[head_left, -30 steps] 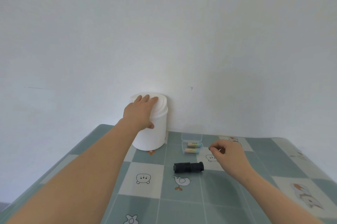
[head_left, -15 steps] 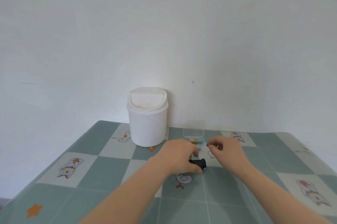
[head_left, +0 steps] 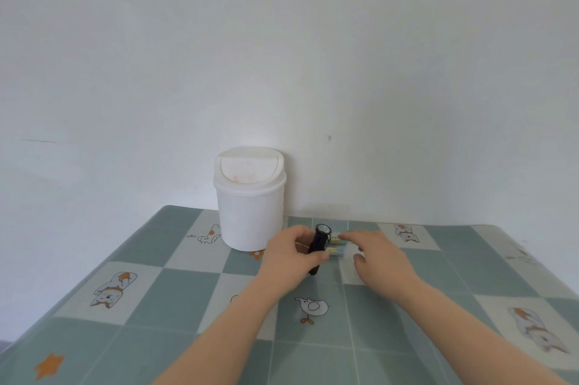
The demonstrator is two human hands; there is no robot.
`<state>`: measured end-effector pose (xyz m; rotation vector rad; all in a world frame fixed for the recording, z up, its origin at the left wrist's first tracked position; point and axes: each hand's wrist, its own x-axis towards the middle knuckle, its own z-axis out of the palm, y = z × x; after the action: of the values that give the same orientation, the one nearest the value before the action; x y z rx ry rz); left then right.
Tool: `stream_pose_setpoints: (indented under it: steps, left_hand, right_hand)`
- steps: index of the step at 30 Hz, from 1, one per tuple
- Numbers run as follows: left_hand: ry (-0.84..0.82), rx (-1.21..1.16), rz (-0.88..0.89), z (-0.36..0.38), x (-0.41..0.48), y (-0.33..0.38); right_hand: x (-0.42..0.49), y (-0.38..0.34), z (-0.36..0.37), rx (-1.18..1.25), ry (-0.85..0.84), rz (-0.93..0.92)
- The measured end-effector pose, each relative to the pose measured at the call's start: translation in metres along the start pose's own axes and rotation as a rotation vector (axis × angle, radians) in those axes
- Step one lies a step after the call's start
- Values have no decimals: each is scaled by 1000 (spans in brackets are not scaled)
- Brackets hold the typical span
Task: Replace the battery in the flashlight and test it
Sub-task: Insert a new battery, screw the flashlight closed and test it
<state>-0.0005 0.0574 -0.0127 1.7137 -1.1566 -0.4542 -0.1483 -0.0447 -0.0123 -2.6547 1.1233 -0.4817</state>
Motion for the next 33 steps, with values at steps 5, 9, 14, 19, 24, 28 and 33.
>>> stream_pose_setpoints:
  steps: [5, 9, 14, 19, 24, 28, 33]
  left_hand:
    - [133, -209, 5, 4, -7, -8]
    - [127, -243, 23, 8, -10, -13]
    - [84, -254, 31, 13, -13, -15]
    - [77, -262, 26, 12, -12, -16]
    - [64, -266, 38, 12, -12, -17]
    - [57, -254, 33, 13, -12, -18]
    - [58, -248, 32, 14, -12, -19]
  right_hand:
    - [1, -2, 9, 66, -26, -6]
    - [0, 0, 10, 44, 33, 4]
    - [0, 0, 2, -13, 9, 13]
    - [5, -3, -8, -71, -82, 13]
    - [12, -7, -12, -200, -175, -64]
    - [13, -10, -12, -252, -209, -72]
    - [4, -8, -16, -55, -32, -69]
